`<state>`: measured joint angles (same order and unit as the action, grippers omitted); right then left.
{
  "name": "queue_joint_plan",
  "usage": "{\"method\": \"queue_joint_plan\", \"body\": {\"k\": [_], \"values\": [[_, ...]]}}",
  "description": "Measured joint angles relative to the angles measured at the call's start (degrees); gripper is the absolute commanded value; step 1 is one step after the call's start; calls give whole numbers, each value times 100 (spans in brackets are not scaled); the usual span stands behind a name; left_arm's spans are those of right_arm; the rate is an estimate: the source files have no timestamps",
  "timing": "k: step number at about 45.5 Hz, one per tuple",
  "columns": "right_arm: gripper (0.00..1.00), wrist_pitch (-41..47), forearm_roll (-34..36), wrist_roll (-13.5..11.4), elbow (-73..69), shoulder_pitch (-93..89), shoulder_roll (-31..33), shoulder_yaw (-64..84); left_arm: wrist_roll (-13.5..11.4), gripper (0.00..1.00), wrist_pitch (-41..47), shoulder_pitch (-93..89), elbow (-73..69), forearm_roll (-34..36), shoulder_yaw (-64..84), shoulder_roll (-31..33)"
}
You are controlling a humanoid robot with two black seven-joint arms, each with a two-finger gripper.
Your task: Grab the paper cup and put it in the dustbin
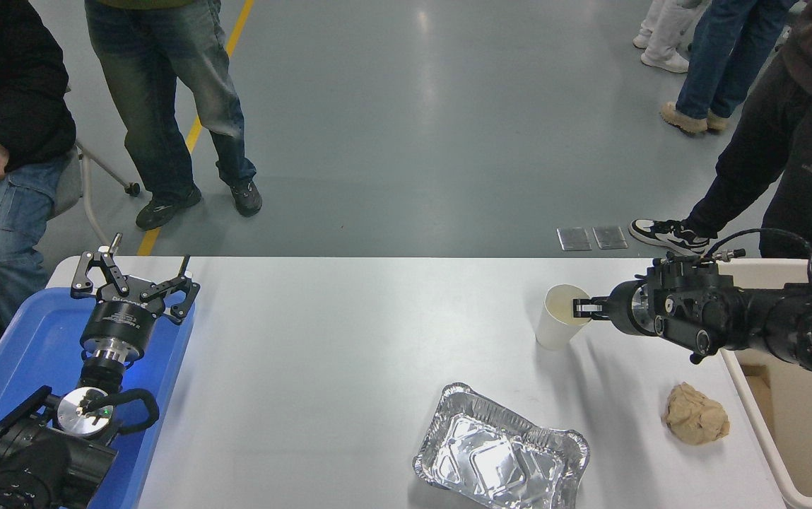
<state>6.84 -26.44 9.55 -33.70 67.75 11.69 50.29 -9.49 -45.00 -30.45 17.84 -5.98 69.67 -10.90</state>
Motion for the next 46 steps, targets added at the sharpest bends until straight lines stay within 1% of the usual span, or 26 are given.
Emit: {"method": "queue_joint_plan", "body": {"k": [7,17,25,31,38,46], "values": [[0,101,40,48,-263,279,133,-10,0,99,0,1,0,0,0,0],[0,534,303,91,-1370,1466,611,383,0,99,0,4,1,0,0,-1],[0,1375,605,327,-2519,3073,986,983,0,99,0,9,1,0,2,0],[0,2103,818,441,-3219,4359,1129,1376,3,99,0,11,1,0,3,0],[0,2793,984,507,-3782,5640,1178,1709,8,99,0,13,-1,0,3,0],[0,3280,1069,538,-4213,6632,1182,2017,7,99,0,13,0,0,3,0]]}}
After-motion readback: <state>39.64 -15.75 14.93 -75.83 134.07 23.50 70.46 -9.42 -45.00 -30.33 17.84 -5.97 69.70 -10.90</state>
